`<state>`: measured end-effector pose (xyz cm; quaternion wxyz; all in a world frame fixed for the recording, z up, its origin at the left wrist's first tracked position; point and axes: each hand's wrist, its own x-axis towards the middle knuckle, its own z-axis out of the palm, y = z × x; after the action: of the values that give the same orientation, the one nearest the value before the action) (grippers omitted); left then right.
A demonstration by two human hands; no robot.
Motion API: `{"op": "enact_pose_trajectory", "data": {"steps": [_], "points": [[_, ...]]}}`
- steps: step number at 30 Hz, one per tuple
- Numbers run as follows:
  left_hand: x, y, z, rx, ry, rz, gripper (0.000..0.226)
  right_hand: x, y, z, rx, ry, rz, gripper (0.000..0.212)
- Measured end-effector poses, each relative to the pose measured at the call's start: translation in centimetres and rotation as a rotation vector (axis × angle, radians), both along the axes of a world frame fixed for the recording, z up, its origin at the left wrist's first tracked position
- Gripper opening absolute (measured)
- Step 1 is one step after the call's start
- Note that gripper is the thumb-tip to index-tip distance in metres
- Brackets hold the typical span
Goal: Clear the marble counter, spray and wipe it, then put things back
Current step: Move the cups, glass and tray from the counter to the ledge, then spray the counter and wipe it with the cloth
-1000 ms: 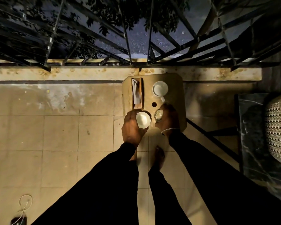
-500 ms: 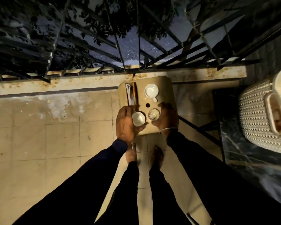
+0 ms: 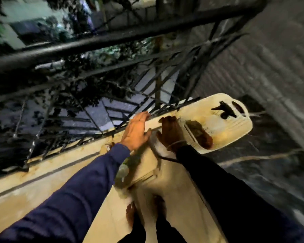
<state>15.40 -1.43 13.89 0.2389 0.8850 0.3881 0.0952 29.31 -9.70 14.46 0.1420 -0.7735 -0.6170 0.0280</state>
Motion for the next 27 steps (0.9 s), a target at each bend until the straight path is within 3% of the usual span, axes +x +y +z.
{"op": "enact_pose_trajectory", "data": {"steps": [3,5,9,13,17,21,27], "points": [[4.4,0.2,3.3,0.032,-0.044,-0.078,0.06,4.1,-1.3,4.5,0.114,0.097,-0.177,0.034],[7.5,-0.3,4.7,0.021,-0.056,-0.104,0.055,6.9,-2.9,7.2,0.152,0.028,-0.222,0.027],[12.5,-1.7,5.8,-0.052,-0.031,-0.178,0.056,13.0,-6.9,10.1,-0.033,-0.012,-0.451,0.03],[14.5,-3.3,5.8,-0.109,0.029,-0.225,0.058,16.6,-11.6,9.2,-0.013,0.01,-0.482,0.03],[15.0,-4.7,4.6,-0.197,0.102,-0.224,0.067,18.1,-15.5,6.8,-0.133,0.056,-0.599,0.027],[15.9,-5.4,4.0,-0.189,0.147,-0.224,0.071,19.5,-17.0,5.0,-0.189,0.084,-0.572,0.024],[16.2,-5.8,3.7,-0.159,0.156,-0.158,0.057,20.4,-17.0,3.8,-0.187,0.107,-0.587,0.025]]}}
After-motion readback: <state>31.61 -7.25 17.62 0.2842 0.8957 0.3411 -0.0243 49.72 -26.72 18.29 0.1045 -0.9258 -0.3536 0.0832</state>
